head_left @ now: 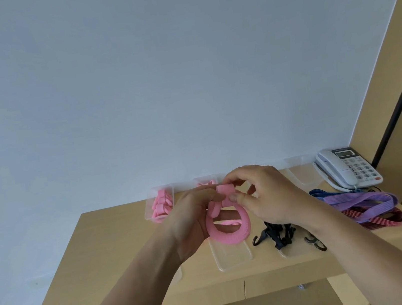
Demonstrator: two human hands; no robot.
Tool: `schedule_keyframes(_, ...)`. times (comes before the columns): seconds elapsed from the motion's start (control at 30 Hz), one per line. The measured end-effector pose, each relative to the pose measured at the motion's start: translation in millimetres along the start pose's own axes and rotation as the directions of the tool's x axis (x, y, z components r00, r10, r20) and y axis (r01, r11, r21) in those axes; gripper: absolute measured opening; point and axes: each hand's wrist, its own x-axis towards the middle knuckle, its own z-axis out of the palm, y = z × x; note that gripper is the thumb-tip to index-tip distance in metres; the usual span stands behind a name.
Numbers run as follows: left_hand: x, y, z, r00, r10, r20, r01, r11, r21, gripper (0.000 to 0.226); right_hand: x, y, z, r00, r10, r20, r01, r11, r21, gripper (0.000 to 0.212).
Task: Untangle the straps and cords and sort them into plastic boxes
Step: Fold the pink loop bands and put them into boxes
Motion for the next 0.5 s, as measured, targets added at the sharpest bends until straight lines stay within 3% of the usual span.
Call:
schedule_keyframes(0.27,-14,5,-35,0.995,-0.017,0.101,0.031,0.990,-0.136,0.044,18,-11,33,0.991,0.113,-0.079,-0.097,0.979,0.179,0.014)
schedule_keyframes(0.5,-19,-2,-72,0.987,-0.079,0.139,0.103,0.979,-0.174,0.048,32,-13,64,0.965,0.262,0.000,-0.250,0.921,0.300,0.007)
